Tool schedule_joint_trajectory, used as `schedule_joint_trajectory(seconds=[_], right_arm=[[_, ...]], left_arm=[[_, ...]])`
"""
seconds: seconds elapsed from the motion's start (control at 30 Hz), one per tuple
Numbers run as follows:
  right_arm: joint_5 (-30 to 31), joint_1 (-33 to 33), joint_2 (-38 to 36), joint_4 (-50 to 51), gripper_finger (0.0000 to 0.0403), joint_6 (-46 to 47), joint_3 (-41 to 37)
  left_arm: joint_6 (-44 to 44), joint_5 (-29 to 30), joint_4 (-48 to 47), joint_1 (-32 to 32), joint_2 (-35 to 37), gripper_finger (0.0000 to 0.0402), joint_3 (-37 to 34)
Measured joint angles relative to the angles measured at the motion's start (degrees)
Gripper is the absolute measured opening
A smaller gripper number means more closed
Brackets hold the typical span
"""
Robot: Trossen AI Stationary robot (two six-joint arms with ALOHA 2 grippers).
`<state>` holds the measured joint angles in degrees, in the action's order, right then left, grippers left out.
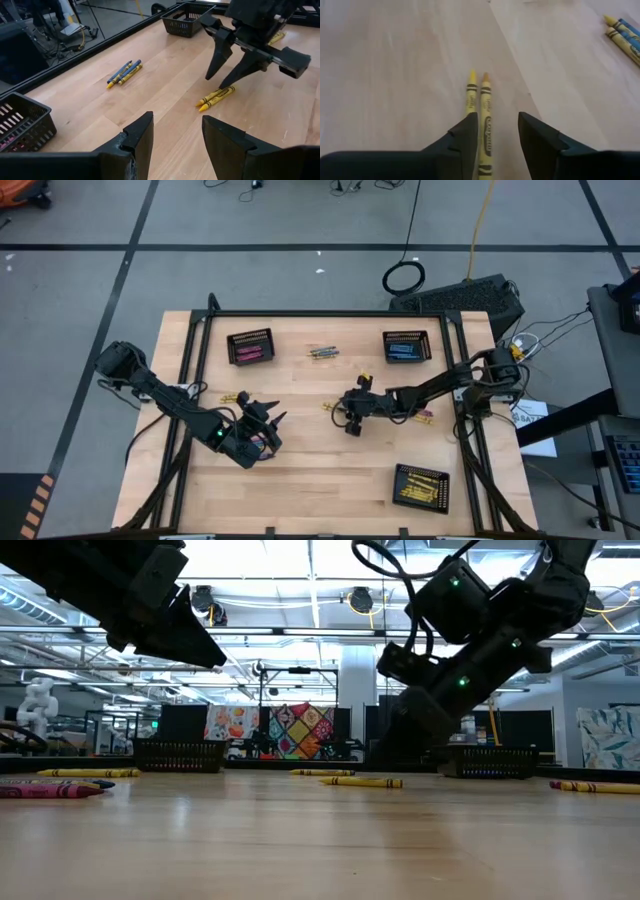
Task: Sort crayons
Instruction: Put the yellow crayon into the bottom black bin
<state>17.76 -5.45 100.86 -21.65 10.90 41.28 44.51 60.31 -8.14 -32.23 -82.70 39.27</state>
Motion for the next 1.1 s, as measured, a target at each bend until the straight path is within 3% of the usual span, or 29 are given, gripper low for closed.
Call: schedule_joint_trajectory(seconds=[1.1], right_arm=[[0.0,0.1,0.0,4.1,0.0123,2.2,0.0]], left_arm=[[0.0,0.0,0.0,0.0,0.0,0.0173,0.0]])
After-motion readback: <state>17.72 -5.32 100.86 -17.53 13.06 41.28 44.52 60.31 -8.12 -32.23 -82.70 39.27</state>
